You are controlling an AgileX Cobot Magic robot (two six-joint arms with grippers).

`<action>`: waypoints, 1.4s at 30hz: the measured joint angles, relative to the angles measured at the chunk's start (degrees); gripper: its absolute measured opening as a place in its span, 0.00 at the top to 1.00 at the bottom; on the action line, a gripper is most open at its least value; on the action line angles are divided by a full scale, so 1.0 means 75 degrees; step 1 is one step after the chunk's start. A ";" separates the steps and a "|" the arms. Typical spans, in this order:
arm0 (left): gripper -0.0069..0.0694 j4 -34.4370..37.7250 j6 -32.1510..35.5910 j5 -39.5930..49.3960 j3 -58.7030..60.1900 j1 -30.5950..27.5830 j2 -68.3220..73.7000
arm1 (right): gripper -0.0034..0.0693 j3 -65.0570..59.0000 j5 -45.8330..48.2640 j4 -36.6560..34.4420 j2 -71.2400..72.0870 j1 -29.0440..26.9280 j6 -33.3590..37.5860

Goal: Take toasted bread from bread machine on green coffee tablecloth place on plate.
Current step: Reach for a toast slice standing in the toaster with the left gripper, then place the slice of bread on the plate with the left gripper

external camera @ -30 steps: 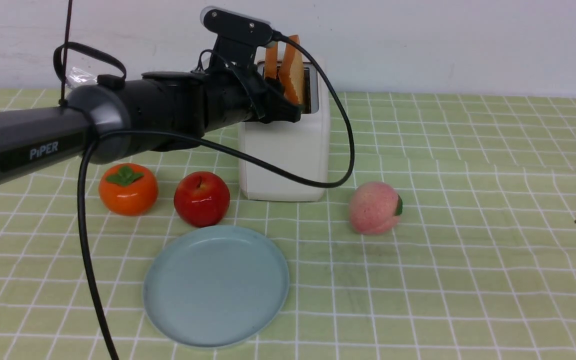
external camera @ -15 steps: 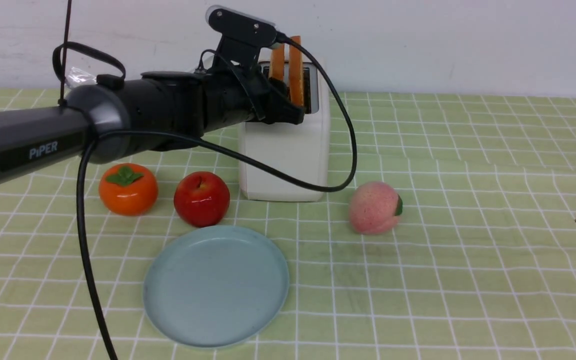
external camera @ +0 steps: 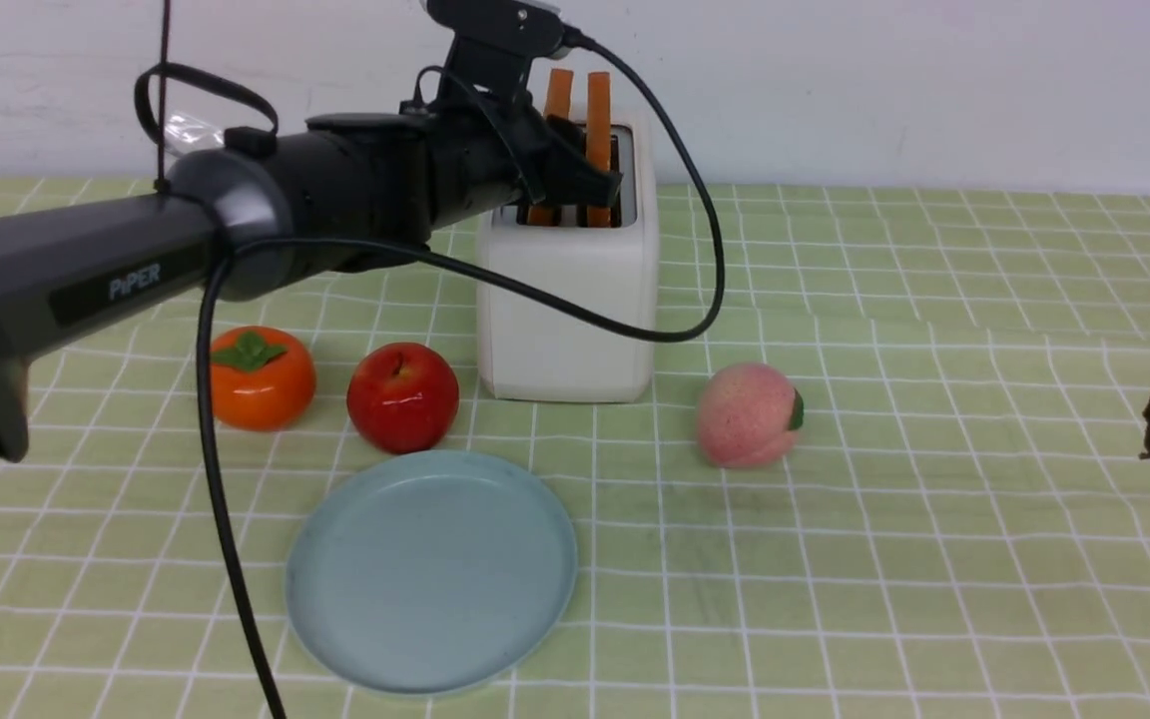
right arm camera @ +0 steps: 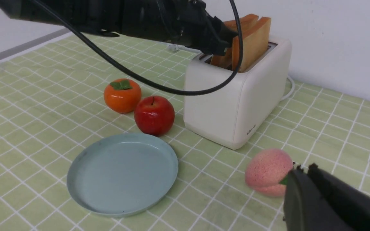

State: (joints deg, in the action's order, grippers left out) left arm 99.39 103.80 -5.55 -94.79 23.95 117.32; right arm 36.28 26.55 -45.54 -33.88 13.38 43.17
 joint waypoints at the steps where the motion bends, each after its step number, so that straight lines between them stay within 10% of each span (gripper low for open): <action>1: 0.56 0.0000 0.0000 0.0001 -0.0009 0.0000 0.0010 | 0.92 0.0000 0.0000 0.0000 0.0000 0.0000 0.0000; 12: 0.79 0.0009 0.0000 -0.0075 -0.0019 0.0000 0.0033 | 0.92 0.0000 0.0006 0.0000 0.0000 0.0000 0.0000; 29: 0.79 0.0032 -0.0664 -0.0119 0.0086 0.0000 -0.1989 | 0.95 0.0000 -0.0136 -0.0097 0.0000 0.0000 0.0000; 42: 0.79 -0.0027 -0.2840 0.1843 0.4427 0.0000 -0.5643 | 0.95 0.0000 -0.0046 -0.0565 0.0000 0.0000 0.0000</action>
State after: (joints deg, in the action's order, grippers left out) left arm 99.20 82.49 8.27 -61.58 23.95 75.00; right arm 36.28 26.21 -49.78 -33.88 13.38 43.17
